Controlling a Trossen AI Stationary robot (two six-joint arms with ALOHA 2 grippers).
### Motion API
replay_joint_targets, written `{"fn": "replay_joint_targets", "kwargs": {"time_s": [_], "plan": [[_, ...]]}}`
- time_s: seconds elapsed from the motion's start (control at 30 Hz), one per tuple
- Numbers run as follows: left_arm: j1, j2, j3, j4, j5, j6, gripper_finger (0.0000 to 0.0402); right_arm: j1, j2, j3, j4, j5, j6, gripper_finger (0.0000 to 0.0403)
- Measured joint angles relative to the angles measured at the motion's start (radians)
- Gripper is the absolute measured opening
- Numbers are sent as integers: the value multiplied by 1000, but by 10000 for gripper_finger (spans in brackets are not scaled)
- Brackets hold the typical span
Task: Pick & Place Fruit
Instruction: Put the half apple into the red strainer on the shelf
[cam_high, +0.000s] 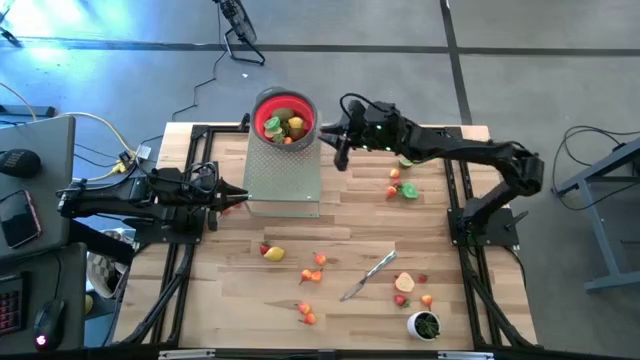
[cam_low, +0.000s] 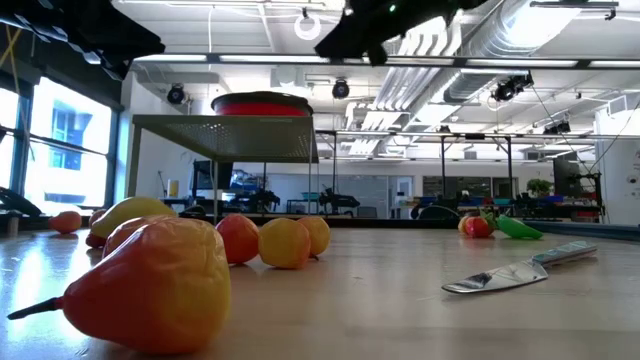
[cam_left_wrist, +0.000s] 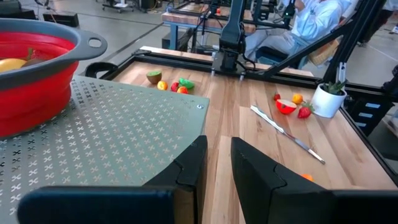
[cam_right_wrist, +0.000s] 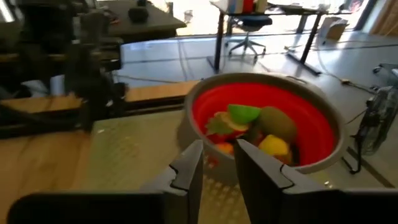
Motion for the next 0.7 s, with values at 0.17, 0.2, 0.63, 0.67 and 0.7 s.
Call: {"fn": "replay_joint_targets", "kwargs": {"time_s": [0.17, 0.2, 0.63, 0.67, 0.7], "plan": [[0, 0, 0, 0, 0, 0, 67, 59, -96, 0, -215, 39, 44, 68], [0, 0, 0, 1, 0, 0, 67, 73, -111, 0, -266, 50, 56, 64], [0, 0, -1, 1, -1, -52, 67, 302, -155, -8, -728, 273, 339, 23], [0, 0, -1, 1, -1, -52, 67, 321, -153, -17, -730, 274, 355, 21], [0, 0, -1, 1, -1, -52, 67, 338, -153, -27, -733, 274, 368, 19]]}}
